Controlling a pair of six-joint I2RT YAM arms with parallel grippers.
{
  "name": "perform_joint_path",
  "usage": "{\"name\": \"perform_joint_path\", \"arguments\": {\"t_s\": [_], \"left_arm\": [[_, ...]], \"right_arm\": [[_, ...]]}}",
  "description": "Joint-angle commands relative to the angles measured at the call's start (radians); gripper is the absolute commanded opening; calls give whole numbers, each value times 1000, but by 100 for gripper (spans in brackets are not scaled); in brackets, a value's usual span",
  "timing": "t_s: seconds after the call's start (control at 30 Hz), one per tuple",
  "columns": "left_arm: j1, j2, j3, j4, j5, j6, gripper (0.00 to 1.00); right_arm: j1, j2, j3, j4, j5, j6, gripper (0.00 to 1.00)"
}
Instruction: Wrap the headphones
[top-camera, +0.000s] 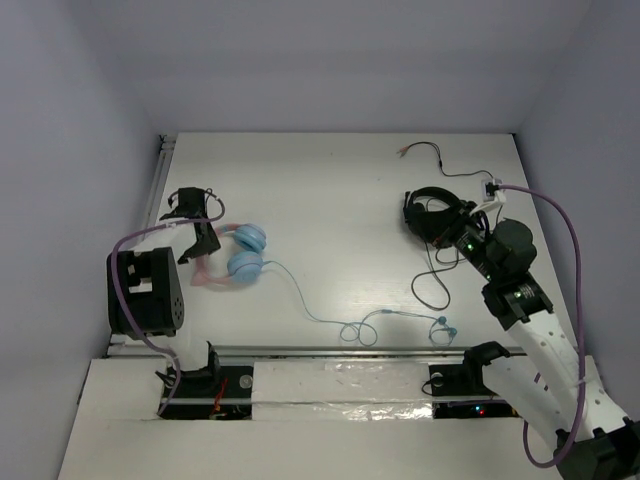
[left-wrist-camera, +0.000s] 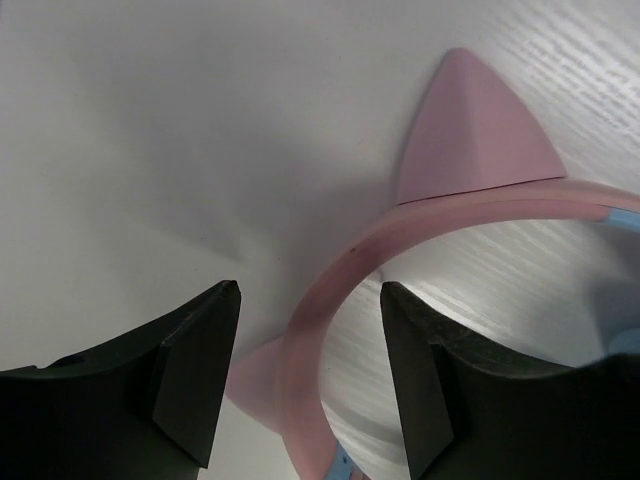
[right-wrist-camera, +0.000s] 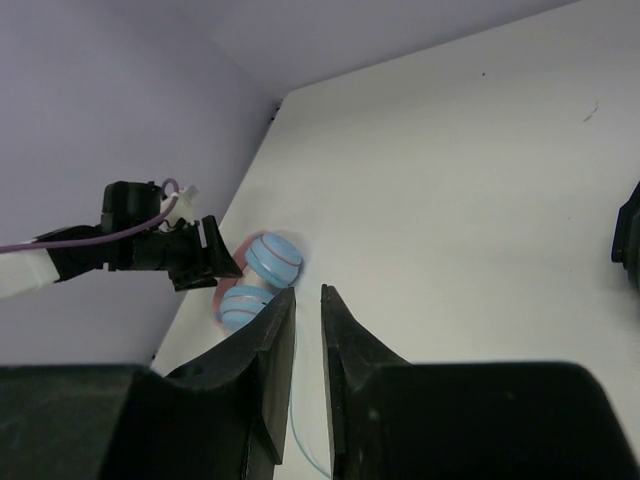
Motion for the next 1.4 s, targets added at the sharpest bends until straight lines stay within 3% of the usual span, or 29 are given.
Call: {"name": "perform_joint_path", "arguments": {"t_s": [0.0,0.17,0.37,0.4,0.47,0.73,1.0,1.1,1.17,1.23,1.27,1.37], "left_arm": [[25,38,41,12,33,11,55],[25,65,27,38,99,21,49],[-7,82,18,45,134,20,28],[-7,85,18,47,142,21,17],[-18,93,21,48,146,23,13],[-38,79,7,50,174,18,40],[-90,107,-5,36,214,-11,39],[-111,107,-16,36,218,-20,35],[-122,108,-8,35,203,-19,23],[-122,96,5,28,179,-11,4],[-122,73,7,27,176,-9,0],[-122,-6,21,22,174,8,0]], "right_arm": [[7,-23,8,34,1,-14,23],[7,-28,6,39,-12,-11,23],[7,-3,8,53,-19,-6,23],[7,-4,8,51,-18,-6,23],[7,-4,6,53,-15,-8,23],[7,11,13,53,-5,-11,24],[7,22,5,61,-7,1,24],[7,19,0,64,-2,6,24],[7,19,-9,68,-1,12,24],[7,19,-12,67,-7,14,23],[7,19,-17,65,-8,15,23],[7,20,-32,64,-36,6,23]]}}
